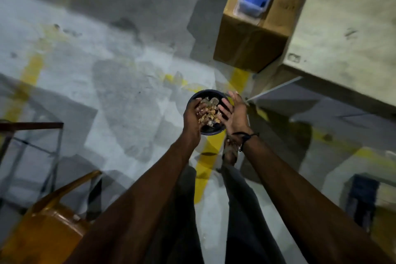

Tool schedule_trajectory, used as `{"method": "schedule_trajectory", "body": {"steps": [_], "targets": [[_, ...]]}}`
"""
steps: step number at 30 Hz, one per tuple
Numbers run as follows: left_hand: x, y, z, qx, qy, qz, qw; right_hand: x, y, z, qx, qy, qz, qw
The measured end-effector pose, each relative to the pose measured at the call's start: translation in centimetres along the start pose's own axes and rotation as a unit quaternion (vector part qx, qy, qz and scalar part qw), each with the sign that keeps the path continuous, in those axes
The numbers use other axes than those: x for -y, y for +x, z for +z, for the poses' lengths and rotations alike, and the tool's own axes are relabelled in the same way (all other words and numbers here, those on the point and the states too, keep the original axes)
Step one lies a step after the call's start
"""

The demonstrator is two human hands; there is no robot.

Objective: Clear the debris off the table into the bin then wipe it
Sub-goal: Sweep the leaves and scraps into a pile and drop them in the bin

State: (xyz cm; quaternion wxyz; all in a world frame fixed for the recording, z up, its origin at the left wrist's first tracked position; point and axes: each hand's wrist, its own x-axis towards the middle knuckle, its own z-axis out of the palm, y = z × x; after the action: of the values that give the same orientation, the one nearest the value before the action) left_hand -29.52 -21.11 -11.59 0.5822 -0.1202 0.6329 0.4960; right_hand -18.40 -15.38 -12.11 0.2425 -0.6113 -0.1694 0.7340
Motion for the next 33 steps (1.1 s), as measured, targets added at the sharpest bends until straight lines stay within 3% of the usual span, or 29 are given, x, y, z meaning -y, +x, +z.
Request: {"method": "schedule_trajectory", "body": {"steps": [8,16,24,33], "targets": [[-6.7,-16.1,0.2,0.079,0.009,0.042,0.996,6.2,-17.3,-0.1,-0.014,0.056,-0.079,0.995],[-7.3,-24.0,4.8,0.143,0.052,0.045,0.987,7.6,-25.9,-3.6,-0.071,0.160,-0.154,0.972],[-4.2,-28.0,14.5,0.214,0.090,0.068,0.970,12.2,-28.6,-13.6,-0.118,0.237,-0.236,0.935],[5.1,-30.8,27.6,0.235,0.089,0.080,0.965,18.4,-30.5,-30.0,-0.149,0.268,-0.274,0.912]]}}
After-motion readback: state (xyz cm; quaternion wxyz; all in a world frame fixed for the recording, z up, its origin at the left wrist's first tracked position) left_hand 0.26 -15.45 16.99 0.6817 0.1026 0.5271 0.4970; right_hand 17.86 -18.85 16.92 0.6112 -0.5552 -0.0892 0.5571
